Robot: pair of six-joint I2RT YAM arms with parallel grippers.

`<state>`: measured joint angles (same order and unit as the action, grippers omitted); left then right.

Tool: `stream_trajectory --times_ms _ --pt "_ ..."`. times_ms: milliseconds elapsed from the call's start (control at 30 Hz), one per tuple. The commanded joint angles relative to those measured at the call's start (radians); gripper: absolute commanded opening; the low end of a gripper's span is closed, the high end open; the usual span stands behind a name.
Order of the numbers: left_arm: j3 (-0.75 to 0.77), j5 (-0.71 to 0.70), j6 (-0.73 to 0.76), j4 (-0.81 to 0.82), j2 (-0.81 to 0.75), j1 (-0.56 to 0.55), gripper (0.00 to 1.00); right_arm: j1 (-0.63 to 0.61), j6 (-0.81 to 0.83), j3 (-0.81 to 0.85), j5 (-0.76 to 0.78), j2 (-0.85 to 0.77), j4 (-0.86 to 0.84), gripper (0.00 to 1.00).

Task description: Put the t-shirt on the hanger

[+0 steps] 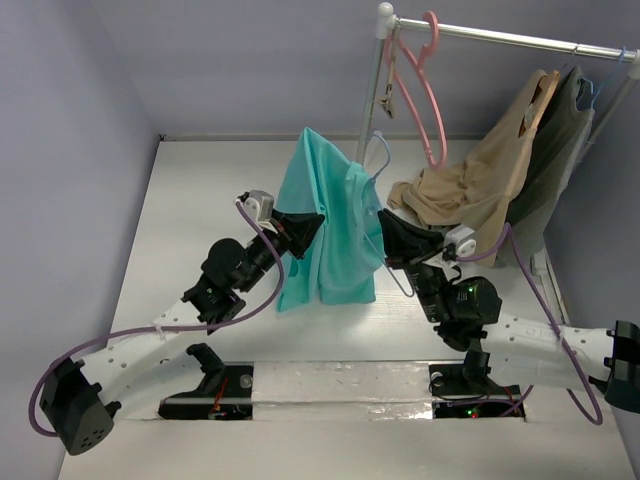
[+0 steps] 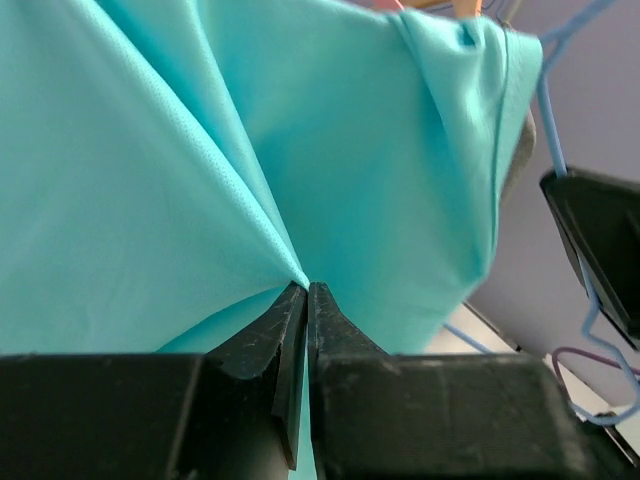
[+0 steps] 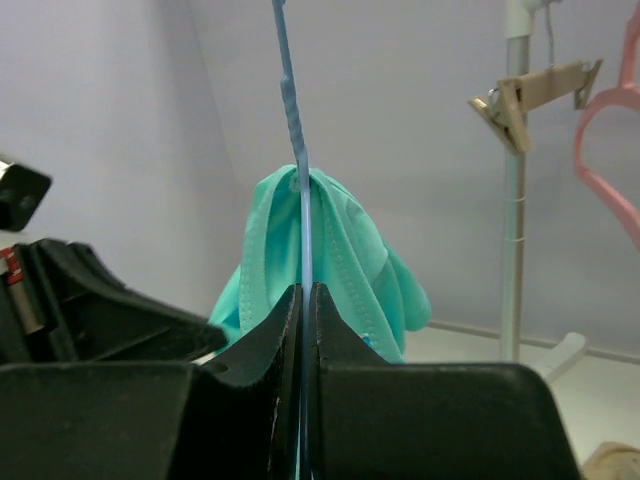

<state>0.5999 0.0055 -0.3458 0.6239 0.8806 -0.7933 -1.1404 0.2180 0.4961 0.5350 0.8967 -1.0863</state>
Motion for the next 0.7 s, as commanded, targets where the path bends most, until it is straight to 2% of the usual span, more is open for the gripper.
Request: stream_trajectory --times_ms 0,167,333,567,667 --pt "-0.028 0.004 -0.025 0.013 -0.051 -0.014 0.00 -0.002 0.102 0.073 0.065 0.008 -0.185 0.00" --pt "-0.051 -0.054 -0.021 -0.059 -0.129 -0.023 0.00 -0.002 0.184 0.073 0.077 0.021 -0.290 0.00" --pt "-0.071 -0.107 -0.022 -0.151 -0.178 -0.023 0.00 -0.002 0.190 0.081 0.037 -0.012 -0.310 0.00" --pt "-0.104 -0.202 -0.065 -0.240 -0.180 -0.032 0.00 -0.002 0.193 0.073 0.007 -0.010 -0.372 0.00" --pt "-0.111 -0.197 -0.087 -0.245 -0.169 -0.032 0.00 -0.002 0.185 0.071 -0.001 0.001 -0.386 0.00"
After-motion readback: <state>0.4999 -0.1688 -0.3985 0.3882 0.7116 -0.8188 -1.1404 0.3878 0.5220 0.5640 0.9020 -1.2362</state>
